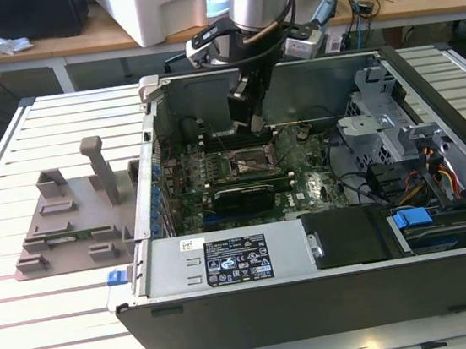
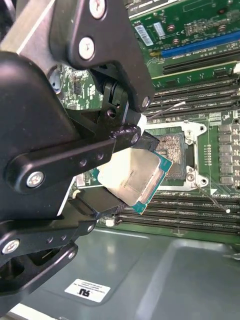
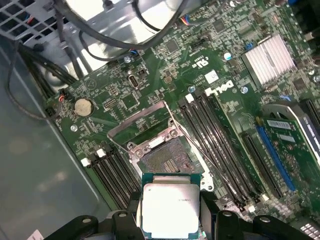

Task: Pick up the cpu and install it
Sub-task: 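Place the cpu into insertion slot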

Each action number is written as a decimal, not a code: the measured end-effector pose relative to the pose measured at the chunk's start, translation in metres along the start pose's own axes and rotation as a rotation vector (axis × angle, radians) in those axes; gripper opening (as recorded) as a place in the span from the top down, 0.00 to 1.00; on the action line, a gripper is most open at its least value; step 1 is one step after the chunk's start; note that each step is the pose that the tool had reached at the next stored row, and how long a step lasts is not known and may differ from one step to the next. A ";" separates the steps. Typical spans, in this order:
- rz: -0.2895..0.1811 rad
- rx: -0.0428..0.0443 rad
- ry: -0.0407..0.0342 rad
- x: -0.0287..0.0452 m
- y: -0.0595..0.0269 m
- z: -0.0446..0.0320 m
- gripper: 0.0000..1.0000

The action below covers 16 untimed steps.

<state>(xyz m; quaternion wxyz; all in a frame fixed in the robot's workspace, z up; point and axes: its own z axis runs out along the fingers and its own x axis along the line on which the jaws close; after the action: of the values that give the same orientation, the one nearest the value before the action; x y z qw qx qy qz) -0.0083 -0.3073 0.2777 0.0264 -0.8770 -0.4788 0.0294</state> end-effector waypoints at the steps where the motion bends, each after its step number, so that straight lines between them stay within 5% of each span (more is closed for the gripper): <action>1: 0.018 0.0000 0.0007 0.0000 0.0001 0.0000 0.45; 10: 0.154 0.0004 0.0059 0.0008 0.0012 -0.0001 0.45; 16: 0.176 0.0005 0.0067 0.0009 0.0013 -0.0001 0.45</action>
<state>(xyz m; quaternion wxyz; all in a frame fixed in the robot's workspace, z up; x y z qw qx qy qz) -0.0067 -0.3073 0.2777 0.0255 -0.9158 -0.3998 0.0288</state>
